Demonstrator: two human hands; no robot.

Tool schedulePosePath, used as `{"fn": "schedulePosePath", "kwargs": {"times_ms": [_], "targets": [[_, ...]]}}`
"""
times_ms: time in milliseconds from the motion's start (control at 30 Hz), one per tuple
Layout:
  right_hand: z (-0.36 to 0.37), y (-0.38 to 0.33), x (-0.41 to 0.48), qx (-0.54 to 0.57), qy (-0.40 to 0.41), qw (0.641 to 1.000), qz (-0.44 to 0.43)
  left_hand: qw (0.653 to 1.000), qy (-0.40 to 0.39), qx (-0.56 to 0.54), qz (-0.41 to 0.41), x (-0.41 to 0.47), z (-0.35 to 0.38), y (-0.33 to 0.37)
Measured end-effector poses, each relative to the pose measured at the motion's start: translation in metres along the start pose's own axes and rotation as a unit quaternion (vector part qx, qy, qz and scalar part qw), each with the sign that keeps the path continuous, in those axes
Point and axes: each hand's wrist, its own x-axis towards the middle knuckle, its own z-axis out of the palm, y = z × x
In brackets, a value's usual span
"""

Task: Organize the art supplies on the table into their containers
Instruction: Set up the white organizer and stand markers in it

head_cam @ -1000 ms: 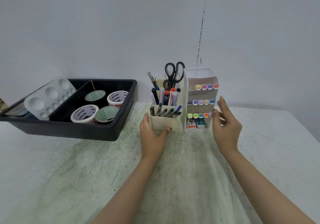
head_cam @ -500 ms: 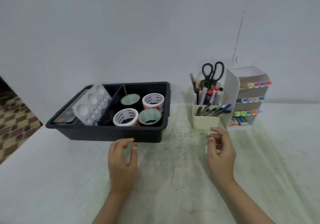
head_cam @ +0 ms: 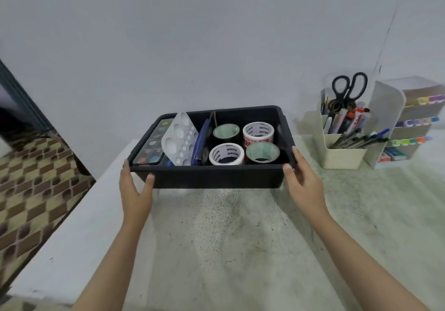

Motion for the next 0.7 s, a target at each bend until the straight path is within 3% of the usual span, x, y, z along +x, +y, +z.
{"fn": "schedulePosePath", "kwargs": {"times_ms": [233,700], "targets": [[0.011,-0.012,0.009,-0.012,0.046,0.998,0.028,0.971,-0.06,-0.196,-0.127,0.021,-0.019,0.008],[0.003,-0.002,0.015,0.017,0.08,0.995,0.062,0.966,-0.07,-0.186,-0.167,0.033,-0.024,0.013]]}}
